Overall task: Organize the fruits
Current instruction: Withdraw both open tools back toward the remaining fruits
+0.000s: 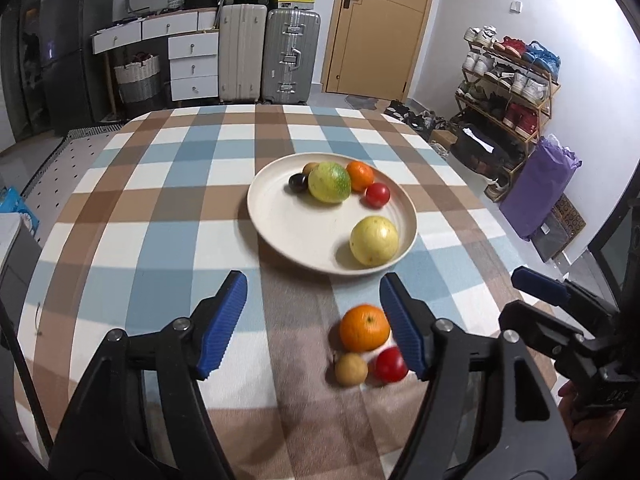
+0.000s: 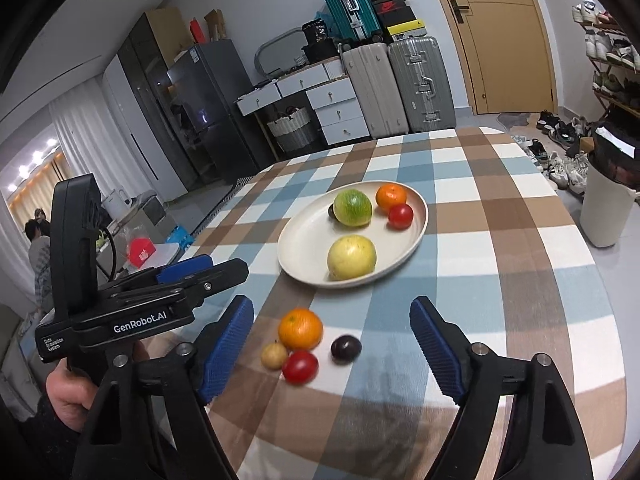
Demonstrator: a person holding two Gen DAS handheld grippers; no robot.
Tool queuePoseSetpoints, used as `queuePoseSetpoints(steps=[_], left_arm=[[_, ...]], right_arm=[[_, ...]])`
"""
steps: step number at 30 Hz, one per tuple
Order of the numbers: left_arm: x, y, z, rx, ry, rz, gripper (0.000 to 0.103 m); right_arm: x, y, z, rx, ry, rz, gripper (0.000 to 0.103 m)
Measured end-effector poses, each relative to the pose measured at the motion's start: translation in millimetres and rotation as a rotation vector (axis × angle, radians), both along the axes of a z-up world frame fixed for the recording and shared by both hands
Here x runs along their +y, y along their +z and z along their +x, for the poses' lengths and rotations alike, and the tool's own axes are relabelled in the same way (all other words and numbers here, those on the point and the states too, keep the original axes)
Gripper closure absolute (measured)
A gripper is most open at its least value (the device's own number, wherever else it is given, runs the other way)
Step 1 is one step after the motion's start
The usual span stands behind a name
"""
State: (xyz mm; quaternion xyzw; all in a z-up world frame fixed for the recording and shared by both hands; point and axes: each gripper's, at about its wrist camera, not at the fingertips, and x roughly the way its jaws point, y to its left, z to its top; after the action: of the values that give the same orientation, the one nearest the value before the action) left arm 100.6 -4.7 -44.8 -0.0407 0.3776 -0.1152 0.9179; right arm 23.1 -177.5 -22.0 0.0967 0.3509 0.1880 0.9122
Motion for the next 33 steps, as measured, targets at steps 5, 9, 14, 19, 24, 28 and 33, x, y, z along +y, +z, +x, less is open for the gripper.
queuePoseSetpoints(steps=[5,9,14,19,24,28,33], left_arm=[[8,-9,-17,0.028,0.028,-0.018,0.032],[8,-14,-27,0.037,0.041,-0.003,0.03],[5,-16,-40,0.01,0.045,0.017,0.022],[3,-20,-45,0.014,0.041,0.016,0.019],[3,-30,-50,0.021,0.035,0.016,0.009],[5,-40,-52,0.031,0.04,0.009,0.004],[8,-52,-47,0.061,0.031,-0.018,0.001]], right_arm=[[3,-2,-15,-0.007,0.005,-0.003,0.013],[3,-6,-22,-0.001,-0.002,0.012,0.011],[2,-13,-28,0.012,-0.013,0.029,0.002],[3,-20,-31,0.025,-0.034,0.001,0.002],[2,-25,-35,0.028,-0.046,-0.009,0.002],[2,-29,-36,0.032,-0.052,-0.018,0.002],[-1,-32,-36,0.033,-0.055,-0.014,0.002]])
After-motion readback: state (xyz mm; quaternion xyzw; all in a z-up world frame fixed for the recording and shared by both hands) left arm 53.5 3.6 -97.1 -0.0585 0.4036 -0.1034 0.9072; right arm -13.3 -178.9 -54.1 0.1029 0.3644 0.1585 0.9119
